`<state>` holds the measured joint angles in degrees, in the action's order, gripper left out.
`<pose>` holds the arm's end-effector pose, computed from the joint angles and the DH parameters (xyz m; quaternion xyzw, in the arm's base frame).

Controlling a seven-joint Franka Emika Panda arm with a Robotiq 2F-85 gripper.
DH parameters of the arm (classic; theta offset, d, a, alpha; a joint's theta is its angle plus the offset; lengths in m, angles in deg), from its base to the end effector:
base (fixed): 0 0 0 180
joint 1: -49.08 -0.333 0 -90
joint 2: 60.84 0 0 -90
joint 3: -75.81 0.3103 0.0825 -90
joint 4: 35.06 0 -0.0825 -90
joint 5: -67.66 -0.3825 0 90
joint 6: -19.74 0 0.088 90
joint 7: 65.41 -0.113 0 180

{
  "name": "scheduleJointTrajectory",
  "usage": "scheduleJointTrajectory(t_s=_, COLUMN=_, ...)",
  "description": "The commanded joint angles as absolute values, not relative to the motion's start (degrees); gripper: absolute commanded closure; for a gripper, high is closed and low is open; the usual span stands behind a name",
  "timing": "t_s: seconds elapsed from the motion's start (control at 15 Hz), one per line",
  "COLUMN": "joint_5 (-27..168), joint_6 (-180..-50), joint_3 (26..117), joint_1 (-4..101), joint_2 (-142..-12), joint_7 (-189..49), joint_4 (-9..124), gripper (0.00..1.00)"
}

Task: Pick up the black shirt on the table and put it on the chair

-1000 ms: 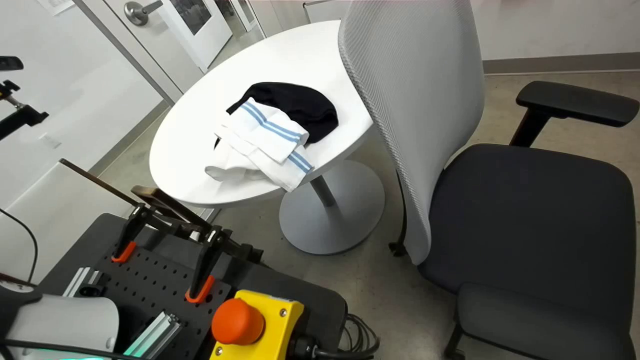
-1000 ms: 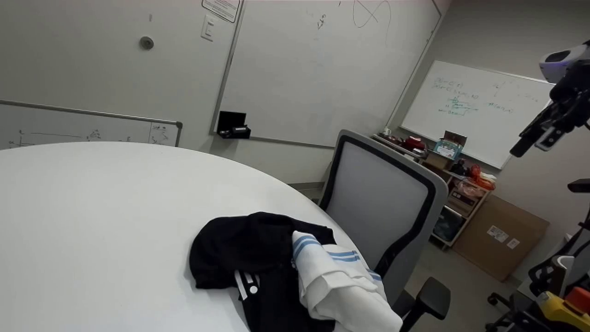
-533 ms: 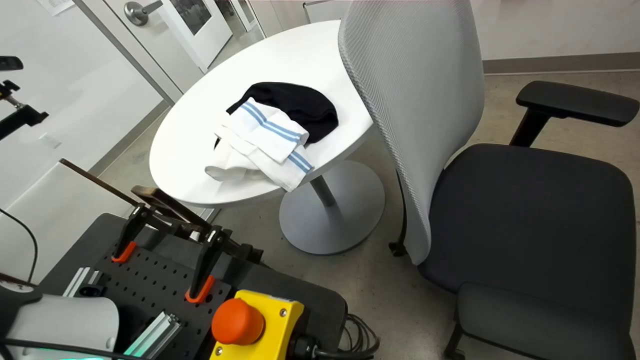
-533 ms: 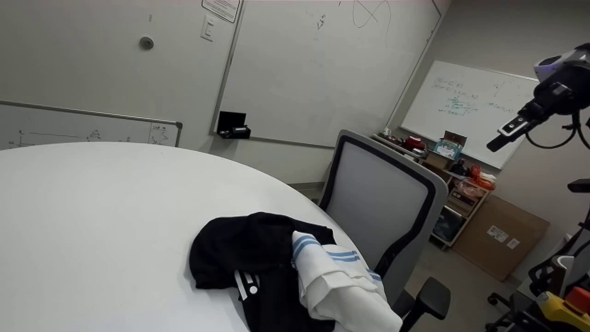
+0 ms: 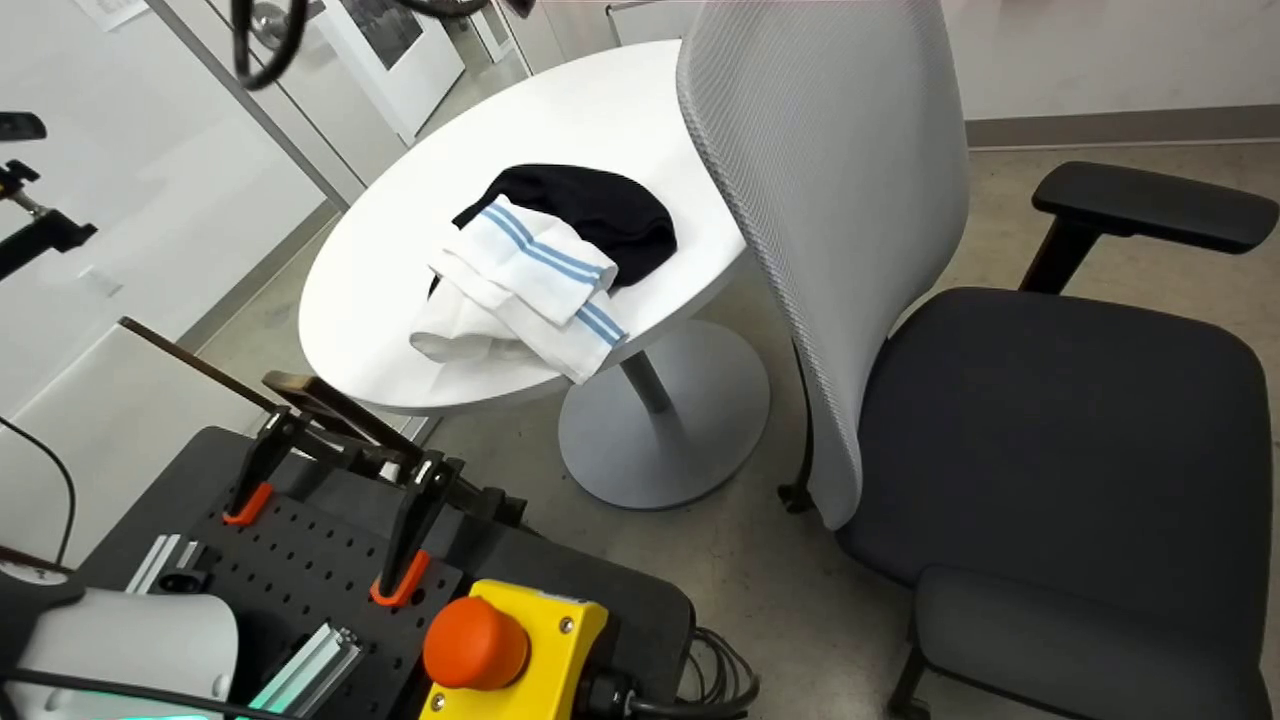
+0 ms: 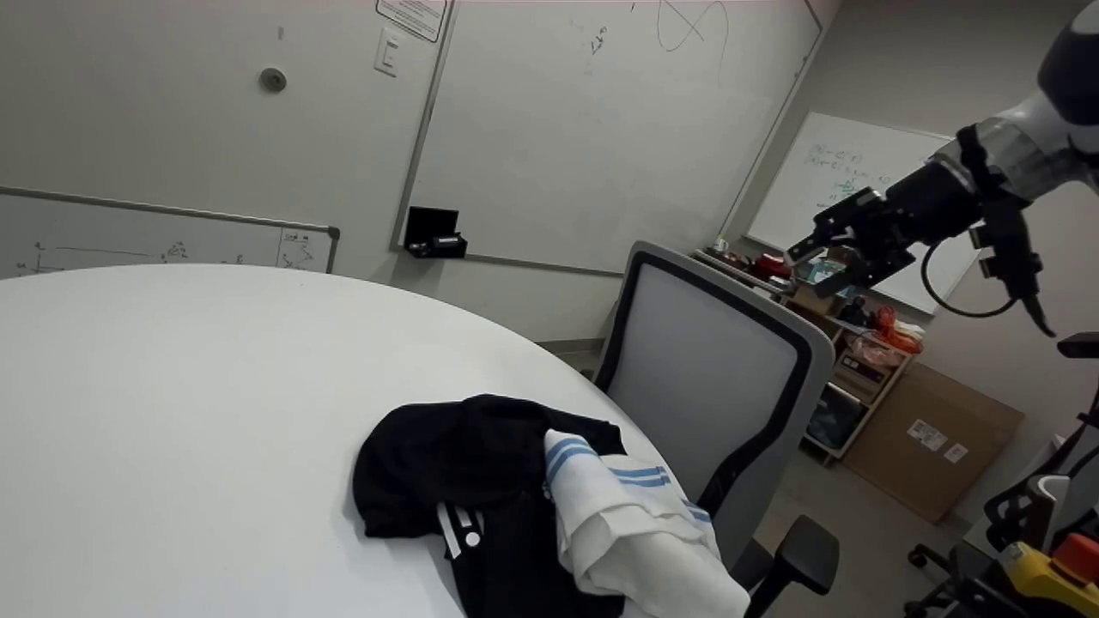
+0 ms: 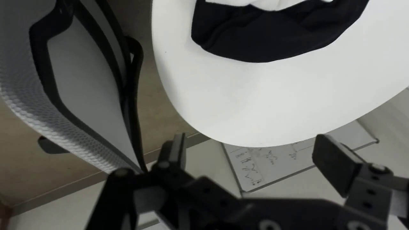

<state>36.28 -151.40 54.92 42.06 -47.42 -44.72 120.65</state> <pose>0.4111 -0.1346 0.3297 -0.9437 0.1986 -0.2547 0.0723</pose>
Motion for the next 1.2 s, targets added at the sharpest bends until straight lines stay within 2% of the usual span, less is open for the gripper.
scheduleJointTrajectory(t_s=0.0, joint_5=31.1, joint_6=-158.9, joint_3=56.8, joint_1=39.7, joint_2=-62.0, joint_7=-53.7, joint_4=114.0, gripper=0.00)
scheduleJointTrajectory(t_s=0.27, joint_5=30.2, joint_6=-155.3, joint_3=56.9, joint_1=39.1, joint_2=-74.9, joint_7=-65.3, joint_4=106.8, gripper=0.00)
scheduleJointTrajectory(t_s=0.33, joint_5=35.5, joint_6=-153.2, joint_3=61.7, joint_1=45.1, joint_2=-77.3, joint_7=-71.3, joint_4=105.3, gripper=0.00)
scheduleJointTrajectory(t_s=0.4, joint_5=36.9, joint_6=-151.1, joint_3=62.0, joint_1=45.5, joint_2=-79.6, joint_7=-74.3, joint_4=103.4, gripper=0.00)
scheduleJointTrajectory(t_s=0.47, joint_5=34.8, joint_6=-148.4, joint_3=57.7, joint_1=40.8, joint_2=-81.9, joint_7=-75.4, joint_4=101.2, gripper=0.00)
scheduleJointTrajectory(t_s=0.53, joint_5=35.3, joint_6=-146.2, joint_3=58.1, joint_1=41.3, joint_2=-83.8, joint_7=-78.2, joint_4=99.2, gripper=0.00)
scheduleJointTrajectory(t_s=0.6, joint_5=39.0, joint_6=-145.3, joint_3=62.0, joint_1=45.7, joint_2=-85.1, joint_7=-83.1, joint_4=97.7, gripper=0.00)
scheduleJointTrajectory(t_s=1.13, joint_5=41.2, joint_6=-139.6, joint_3=66.7, joint_1=48.0, joint_2=-94.8, joint_7=-96.5, joint_4=85.2, gripper=0.00)
